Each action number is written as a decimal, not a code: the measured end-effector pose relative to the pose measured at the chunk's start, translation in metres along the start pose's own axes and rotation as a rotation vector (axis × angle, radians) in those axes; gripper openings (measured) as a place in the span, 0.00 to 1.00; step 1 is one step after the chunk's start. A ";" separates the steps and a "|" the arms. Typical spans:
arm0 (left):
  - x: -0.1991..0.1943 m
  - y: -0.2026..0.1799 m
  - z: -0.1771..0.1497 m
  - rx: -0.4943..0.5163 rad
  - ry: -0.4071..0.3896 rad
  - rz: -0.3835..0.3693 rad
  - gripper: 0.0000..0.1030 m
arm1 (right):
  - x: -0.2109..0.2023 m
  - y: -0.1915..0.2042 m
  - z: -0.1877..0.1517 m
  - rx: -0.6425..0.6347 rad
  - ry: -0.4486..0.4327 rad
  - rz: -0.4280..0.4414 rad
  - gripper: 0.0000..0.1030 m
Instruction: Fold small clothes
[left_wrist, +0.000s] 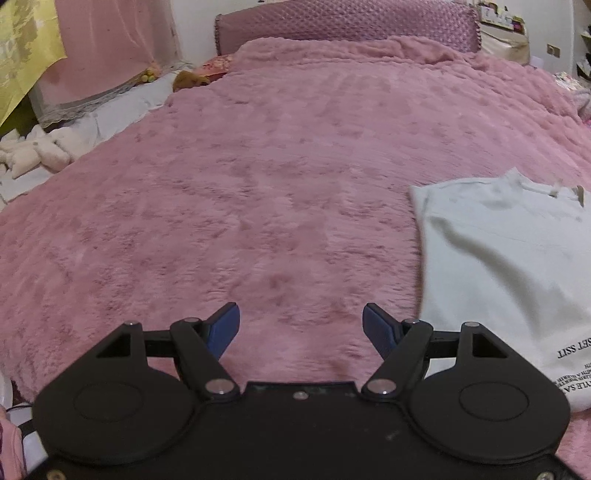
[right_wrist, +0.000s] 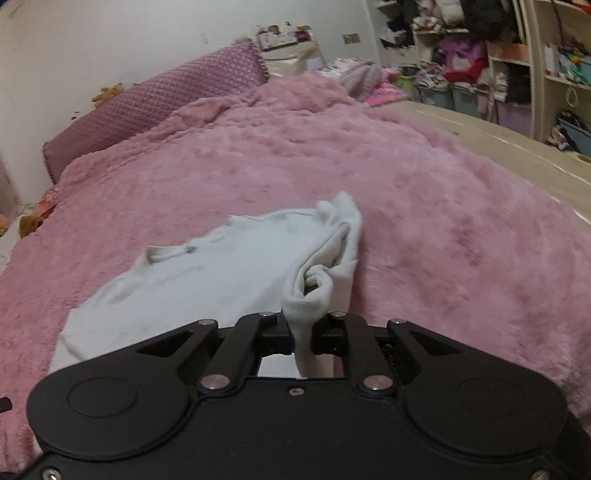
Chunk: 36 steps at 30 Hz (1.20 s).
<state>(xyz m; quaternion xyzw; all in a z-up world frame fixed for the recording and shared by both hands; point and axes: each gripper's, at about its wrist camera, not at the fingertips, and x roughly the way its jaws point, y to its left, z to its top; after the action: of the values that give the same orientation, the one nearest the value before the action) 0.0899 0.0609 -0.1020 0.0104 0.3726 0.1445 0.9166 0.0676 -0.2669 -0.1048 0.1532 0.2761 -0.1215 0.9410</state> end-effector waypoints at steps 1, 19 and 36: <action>0.000 0.004 0.001 -0.008 -0.002 0.001 0.73 | 0.000 0.007 0.002 -0.002 -0.003 0.013 0.04; 0.003 0.088 -0.014 -0.148 0.052 0.079 0.73 | 0.005 0.206 -0.048 -0.244 0.204 0.426 0.03; 0.014 0.046 -0.007 -0.101 0.069 -0.044 0.73 | -0.010 0.216 -0.081 -0.223 0.186 0.532 0.02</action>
<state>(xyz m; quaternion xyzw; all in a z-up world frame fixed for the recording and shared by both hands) 0.0831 0.1084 -0.1104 -0.0489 0.3965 0.1429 0.9055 0.0879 -0.0375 -0.1157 0.1262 0.3229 0.1749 0.9215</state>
